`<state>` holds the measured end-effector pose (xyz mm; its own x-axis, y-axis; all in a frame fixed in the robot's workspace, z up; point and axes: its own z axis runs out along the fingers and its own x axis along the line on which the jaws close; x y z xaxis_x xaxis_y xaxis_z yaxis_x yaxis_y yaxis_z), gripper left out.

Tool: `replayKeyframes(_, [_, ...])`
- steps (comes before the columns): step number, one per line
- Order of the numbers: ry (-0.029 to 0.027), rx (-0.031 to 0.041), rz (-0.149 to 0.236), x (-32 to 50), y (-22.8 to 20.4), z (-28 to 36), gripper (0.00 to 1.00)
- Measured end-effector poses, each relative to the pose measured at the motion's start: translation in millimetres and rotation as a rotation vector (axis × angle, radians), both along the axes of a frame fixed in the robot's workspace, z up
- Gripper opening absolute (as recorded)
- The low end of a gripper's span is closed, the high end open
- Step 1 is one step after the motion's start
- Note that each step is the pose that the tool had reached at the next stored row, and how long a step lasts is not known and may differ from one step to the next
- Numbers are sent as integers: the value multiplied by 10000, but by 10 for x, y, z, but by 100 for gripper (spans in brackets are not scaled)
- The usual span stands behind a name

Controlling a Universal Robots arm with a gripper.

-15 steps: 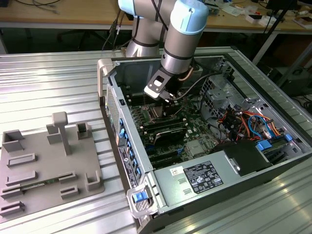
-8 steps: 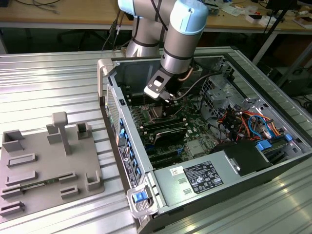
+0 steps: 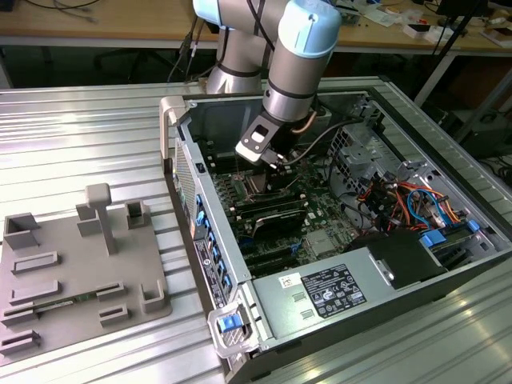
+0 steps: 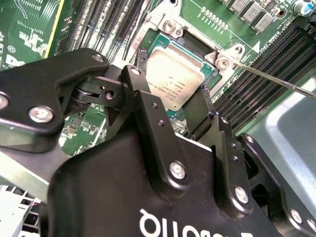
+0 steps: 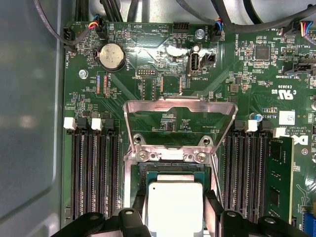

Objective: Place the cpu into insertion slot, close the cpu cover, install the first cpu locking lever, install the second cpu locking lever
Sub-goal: 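Place the cpu into insertion slot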

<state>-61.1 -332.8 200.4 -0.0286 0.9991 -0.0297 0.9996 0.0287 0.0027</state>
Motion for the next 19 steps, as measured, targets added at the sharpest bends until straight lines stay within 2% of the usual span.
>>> replayKeyframes(15, [-1, 4, 0, 0, 0, -3, 55])
replayKeyframes(17, [-1, 4, -190, 0, 1, -13, 55])
replayKeyframes(19, [-1, 5, -195, 0, 12, -15, 55])
